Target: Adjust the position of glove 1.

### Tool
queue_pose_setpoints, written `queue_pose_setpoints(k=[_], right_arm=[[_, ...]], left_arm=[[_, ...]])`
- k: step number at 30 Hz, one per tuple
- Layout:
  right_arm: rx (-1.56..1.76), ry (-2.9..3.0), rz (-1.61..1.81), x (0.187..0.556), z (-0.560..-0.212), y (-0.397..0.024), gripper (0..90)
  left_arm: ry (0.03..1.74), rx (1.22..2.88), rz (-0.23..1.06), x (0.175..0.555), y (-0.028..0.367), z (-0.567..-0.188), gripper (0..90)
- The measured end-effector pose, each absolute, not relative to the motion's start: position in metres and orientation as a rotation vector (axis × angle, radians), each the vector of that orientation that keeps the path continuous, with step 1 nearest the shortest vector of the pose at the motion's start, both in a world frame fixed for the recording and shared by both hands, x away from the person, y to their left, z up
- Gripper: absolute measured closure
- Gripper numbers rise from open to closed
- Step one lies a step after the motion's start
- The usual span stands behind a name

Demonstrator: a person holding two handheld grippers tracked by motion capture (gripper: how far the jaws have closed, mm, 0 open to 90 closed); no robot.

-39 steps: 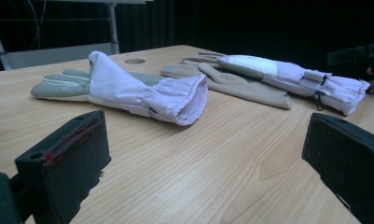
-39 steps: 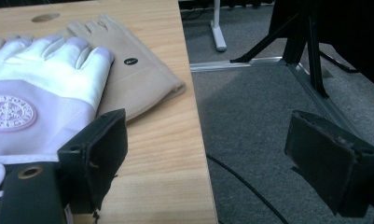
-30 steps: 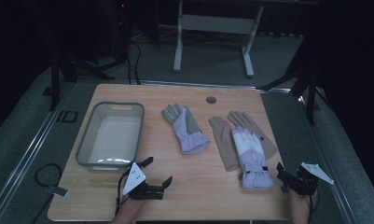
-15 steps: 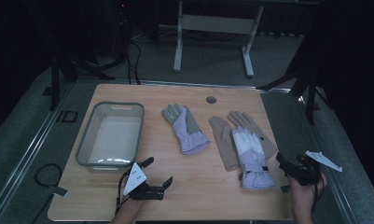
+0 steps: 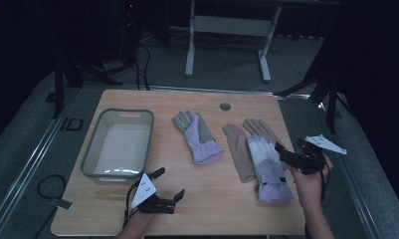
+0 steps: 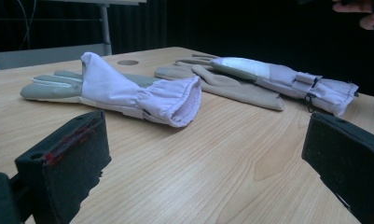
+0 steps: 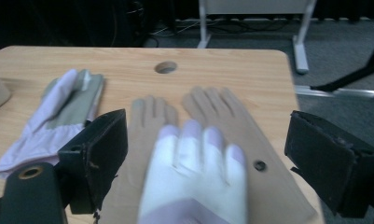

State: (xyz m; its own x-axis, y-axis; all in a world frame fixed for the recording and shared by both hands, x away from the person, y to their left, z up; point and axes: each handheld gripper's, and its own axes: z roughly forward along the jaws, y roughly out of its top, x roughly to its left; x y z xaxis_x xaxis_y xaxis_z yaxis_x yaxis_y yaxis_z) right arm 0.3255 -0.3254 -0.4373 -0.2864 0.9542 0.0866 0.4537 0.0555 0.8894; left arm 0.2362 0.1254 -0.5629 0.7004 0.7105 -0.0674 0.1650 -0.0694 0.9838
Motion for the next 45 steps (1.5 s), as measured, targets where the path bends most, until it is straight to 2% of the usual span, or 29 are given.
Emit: queue_pose_setpoints(k=[11, 16, 21, 26, 30, 33, 38, 43, 45], right_arm=[[1.287, 1.940, 1.226, 0.352, -0.425, -0.271, 16.3], [1.235, 2.015, 1.279, 0.361, -0.423, -0.245, 21.3], [1.191, 2.075, 1.277, 0.370, -0.425, -0.221, 19.6], [1.136, 2.144, 1.255, 0.386, -0.432, -0.192, 21.7], [1.113, 2.172, 1.241, 0.395, -0.439, -0.176, 26.1], [1.079, 2.234, 1.238, 0.407, -0.449, -0.157, 35.4], [1.068, 2.286, 1.207, 0.420, -0.460, -0.142, 40.0], [1.082, 2.333, 1.149, 0.438, -0.477, -0.128, 48.4], [1.093, 2.348, 1.136, 0.444, -0.483, -0.126, 48.9]], left_arm=[[0.730, 1.601, 0.509, 0.237, 0.127, -0.563, 0.7], [0.726, 1.600, 0.506, 0.237, 0.126, -0.563, 0.7], [0.723, 1.598, 0.499, 0.237, 0.127, -0.563, 0.7], [0.721, 1.599, 0.500, 0.237, 0.126, -0.563, 0.7], [0.721, 1.600, 0.496, 0.237, 0.126, -0.563, 0.7], [0.722, 1.601, 0.491, 0.237, 0.126, -0.563, 0.7], [0.713, 1.605, 0.491, 0.237, 0.126, -0.563, 0.7], [0.712, 1.601, 0.486, 0.237, 0.126, -0.563, 0.7], [0.713, 1.600, 0.485, 0.237, 0.126, -0.563, 0.7]])
